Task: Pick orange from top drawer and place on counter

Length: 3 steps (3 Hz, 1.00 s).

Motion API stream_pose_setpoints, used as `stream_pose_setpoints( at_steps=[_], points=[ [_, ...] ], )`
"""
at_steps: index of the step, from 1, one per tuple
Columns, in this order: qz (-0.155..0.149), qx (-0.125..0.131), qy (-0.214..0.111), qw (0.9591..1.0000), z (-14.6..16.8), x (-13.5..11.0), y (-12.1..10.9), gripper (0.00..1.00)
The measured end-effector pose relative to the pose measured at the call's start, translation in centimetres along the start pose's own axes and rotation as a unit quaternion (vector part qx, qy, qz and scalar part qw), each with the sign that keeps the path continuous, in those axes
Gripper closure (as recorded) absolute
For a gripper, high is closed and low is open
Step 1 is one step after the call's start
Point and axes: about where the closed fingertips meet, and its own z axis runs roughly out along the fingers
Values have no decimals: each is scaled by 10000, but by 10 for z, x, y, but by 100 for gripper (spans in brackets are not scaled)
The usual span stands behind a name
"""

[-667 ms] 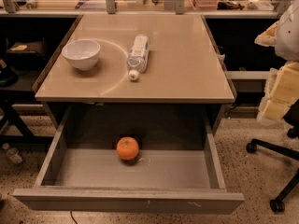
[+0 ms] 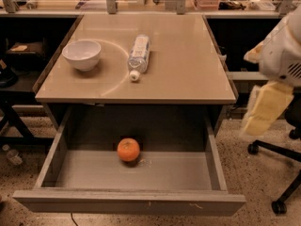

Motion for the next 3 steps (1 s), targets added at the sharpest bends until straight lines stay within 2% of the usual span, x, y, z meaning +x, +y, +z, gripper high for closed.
stream_pose_setpoints(
  at_steps=[1,2,3],
  points=[
    [262,-420,-336,9982,56,-27,34,0],
    [338,-845,-589,9941,97,-56,64,0],
    [337,-875,-602,9938,100,-58,68,0]
  ],
)
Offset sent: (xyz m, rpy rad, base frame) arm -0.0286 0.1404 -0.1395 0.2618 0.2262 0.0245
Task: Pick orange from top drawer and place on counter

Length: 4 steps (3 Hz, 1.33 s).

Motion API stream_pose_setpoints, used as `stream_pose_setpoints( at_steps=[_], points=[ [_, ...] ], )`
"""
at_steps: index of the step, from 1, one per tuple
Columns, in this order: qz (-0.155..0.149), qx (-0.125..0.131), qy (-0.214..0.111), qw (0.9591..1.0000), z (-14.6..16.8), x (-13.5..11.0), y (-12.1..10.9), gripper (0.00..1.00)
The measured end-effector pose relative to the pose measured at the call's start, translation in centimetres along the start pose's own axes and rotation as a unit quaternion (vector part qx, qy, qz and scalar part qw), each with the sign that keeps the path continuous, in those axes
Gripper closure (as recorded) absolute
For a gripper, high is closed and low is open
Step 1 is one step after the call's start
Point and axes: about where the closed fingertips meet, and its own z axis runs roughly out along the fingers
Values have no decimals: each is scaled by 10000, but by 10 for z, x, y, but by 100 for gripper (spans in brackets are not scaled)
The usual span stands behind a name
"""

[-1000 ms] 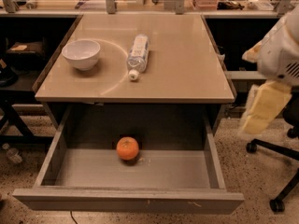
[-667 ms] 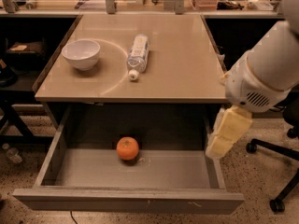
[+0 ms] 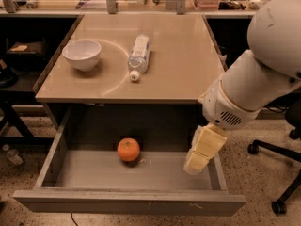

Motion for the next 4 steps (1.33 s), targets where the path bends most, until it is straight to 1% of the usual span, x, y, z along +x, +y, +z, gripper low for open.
stream_pose_setpoints(
  at_steps=[1,2,3,4],
  points=[
    [70,-112,-271,9995,19,-5,9,0],
    [201,-243,-615,9976,64,-25,18,0],
    [293,-19,-942,9951,103,-48,10,0],
    [300,-29,-939,9951,104,-48,11,0]
  ],
)
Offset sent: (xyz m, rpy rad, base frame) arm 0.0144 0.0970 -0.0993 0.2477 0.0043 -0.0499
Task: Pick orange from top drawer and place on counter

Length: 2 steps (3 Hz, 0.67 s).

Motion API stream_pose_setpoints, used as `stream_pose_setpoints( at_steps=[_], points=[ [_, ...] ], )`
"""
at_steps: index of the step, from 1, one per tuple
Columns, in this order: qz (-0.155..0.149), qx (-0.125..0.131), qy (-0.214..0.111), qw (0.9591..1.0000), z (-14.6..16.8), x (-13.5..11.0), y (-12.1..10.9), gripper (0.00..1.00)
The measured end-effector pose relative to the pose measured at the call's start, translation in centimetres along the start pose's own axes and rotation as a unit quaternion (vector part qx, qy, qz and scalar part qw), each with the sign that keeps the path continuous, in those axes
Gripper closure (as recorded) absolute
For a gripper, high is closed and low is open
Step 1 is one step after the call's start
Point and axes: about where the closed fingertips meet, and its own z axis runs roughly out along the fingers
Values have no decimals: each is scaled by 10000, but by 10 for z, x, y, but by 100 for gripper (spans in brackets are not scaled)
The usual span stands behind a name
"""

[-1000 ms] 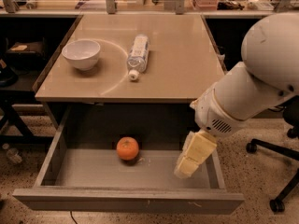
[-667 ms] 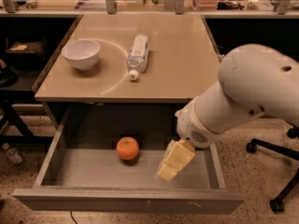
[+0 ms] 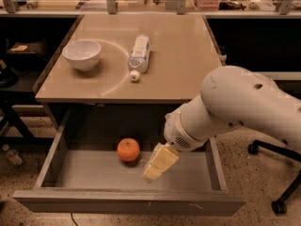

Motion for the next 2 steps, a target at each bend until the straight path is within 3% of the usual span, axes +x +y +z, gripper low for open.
stream_pose_setpoints(
  at_steps=[1,2],
  points=[
    [94,-112,-250,9996,26,-4,-1,0],
    [374,-111,-525,9979,100,-15,-9,0]
  ],
)
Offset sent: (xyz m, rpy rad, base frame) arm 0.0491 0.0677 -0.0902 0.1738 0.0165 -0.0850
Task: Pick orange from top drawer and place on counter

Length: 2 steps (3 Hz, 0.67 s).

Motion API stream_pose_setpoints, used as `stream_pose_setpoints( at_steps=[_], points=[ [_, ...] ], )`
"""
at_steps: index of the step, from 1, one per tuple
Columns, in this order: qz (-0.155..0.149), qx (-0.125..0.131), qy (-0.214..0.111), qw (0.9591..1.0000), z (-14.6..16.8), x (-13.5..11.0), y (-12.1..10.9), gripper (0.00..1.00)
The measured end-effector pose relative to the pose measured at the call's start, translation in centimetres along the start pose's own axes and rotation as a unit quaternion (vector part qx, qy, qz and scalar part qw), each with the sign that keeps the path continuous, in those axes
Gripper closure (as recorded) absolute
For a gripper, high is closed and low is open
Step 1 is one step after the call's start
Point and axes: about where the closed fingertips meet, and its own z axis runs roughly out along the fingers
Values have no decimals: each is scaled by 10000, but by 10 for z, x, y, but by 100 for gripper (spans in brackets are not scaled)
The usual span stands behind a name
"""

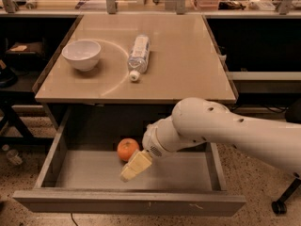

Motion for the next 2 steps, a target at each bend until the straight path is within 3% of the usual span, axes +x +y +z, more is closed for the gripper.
stream_pose_setpoints(
  at_steps=[2],
  points=[
    [-55,48,-90,9999,6,-2,0,0]
  ],
)
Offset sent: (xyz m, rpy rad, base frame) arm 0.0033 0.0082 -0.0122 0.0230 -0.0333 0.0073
